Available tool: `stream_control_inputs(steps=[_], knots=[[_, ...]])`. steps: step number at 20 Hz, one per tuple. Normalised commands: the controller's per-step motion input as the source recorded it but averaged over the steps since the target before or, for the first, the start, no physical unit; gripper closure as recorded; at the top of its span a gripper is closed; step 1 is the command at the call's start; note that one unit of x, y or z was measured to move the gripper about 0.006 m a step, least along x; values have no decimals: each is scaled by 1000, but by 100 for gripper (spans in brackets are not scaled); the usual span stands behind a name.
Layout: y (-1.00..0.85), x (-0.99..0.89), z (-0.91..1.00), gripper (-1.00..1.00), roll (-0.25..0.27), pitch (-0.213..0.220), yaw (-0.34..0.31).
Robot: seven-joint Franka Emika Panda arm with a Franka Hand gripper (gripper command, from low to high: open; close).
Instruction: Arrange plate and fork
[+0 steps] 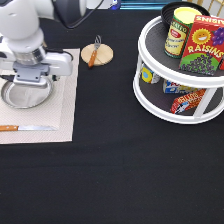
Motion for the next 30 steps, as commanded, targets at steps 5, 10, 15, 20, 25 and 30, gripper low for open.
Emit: stream_control_inputs(steps=[5,10,15,20,25,30], knots=[[658,-616,18,-100,-189,-205,6],[529,-746,-39,-100,-132,-253,5],[481,-853,28,-100,-44,-240,11],[409,-989,51,-100,-2,-182,5],[254,-999,13,-100,24,-84,2],[148,-966,-12,-100,56,-2,0]])
